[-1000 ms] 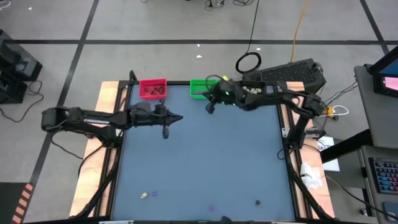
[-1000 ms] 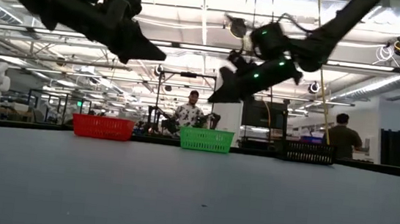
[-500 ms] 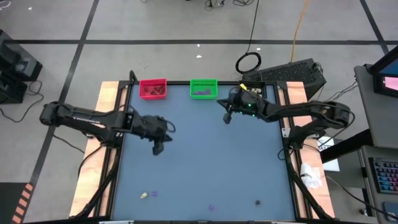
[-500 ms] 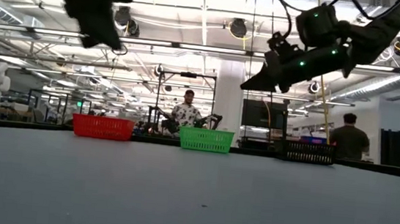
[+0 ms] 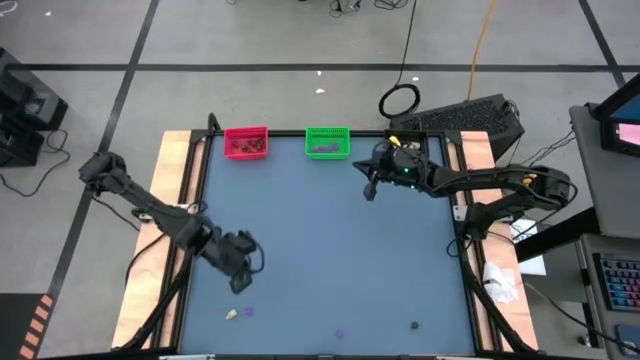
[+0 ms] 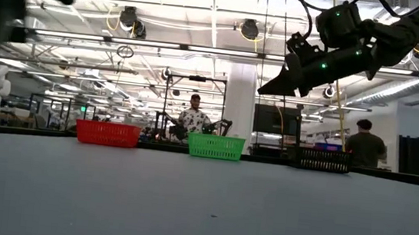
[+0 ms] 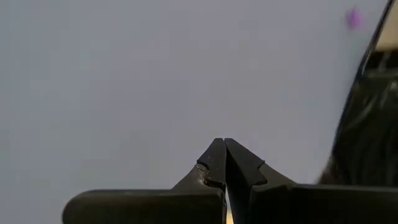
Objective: Sort Halloween decoration
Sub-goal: Put the white skull toy into the black bin
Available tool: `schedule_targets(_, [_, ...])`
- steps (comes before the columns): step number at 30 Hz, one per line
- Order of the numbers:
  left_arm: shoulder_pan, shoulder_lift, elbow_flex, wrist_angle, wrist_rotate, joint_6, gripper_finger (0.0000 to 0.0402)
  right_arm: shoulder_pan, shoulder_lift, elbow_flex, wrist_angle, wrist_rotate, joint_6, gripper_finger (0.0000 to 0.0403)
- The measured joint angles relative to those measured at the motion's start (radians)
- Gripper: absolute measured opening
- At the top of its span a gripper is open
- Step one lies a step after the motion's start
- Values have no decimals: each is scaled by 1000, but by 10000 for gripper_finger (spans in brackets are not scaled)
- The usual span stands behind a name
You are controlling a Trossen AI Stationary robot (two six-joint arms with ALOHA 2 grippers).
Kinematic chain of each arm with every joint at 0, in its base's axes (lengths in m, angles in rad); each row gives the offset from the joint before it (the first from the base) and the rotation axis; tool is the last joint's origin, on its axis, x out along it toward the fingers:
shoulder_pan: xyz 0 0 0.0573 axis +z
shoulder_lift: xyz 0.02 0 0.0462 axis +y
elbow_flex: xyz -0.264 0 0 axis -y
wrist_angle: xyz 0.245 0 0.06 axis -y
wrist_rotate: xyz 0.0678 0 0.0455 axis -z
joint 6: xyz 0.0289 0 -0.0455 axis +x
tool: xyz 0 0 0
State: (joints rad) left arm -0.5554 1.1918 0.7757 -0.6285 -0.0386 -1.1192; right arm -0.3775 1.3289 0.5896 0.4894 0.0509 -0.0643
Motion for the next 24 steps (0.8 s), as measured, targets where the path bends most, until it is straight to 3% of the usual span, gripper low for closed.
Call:
schedule_targets(10, [-215,170,78,-18,144,-262,0,0,0,0,-11,0,0,0])
schedule_targets(17, [-274,271,133,-16,168,-420,4,0,0,0,-13,0,-3,0])
schedule_targets(24, [-275,354,135,-7,227,-446,80,0,1,0,-24,0,-8,0])
